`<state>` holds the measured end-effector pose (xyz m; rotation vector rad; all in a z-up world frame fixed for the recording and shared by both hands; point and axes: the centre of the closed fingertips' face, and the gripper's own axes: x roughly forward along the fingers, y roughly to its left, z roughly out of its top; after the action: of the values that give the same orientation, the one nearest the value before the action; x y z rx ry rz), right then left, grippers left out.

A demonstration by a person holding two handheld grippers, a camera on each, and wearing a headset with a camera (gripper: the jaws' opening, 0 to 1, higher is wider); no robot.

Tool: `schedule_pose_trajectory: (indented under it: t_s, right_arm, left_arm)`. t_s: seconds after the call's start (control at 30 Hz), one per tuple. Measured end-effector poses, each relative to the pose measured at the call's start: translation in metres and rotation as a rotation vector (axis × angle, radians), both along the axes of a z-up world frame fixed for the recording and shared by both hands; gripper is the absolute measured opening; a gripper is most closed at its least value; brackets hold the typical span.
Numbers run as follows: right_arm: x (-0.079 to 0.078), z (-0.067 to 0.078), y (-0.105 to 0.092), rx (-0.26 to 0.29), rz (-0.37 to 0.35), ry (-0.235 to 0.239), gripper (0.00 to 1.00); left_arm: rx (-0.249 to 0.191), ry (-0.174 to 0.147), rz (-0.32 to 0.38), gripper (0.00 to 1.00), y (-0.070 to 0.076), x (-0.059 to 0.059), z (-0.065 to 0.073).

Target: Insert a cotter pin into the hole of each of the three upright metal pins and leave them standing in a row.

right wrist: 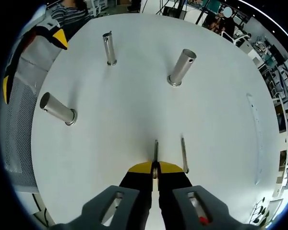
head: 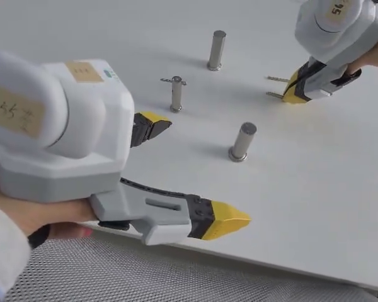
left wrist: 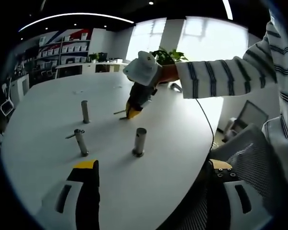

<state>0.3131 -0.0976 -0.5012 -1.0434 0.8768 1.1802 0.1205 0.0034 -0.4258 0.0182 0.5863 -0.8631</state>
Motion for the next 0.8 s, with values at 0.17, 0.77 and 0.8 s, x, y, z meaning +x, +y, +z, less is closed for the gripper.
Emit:
schedule_pose_trajectory:
  t_s: [0.17,0.77,0.8]
  right_arm:
    - [-0.002,0.002,0.0,0.015,-0.009,-0.003,0.0]
    - [-0.021,0.069,0.007,0.245,-0.071,-0.115,0.0]
    - [-0.023,0.074,0.007,0.26,-0.072,-0.13,0.0]
  left_arm:
    - [0.001,-0.011,0.038,0.74,0.007,0.005,0.003]
    - [0.006,-0.064,0.065,0.69,0.016,0.017,0.024]
    - [0.001,-0.065,0.07,0.69,0.015,0.019,0.027]
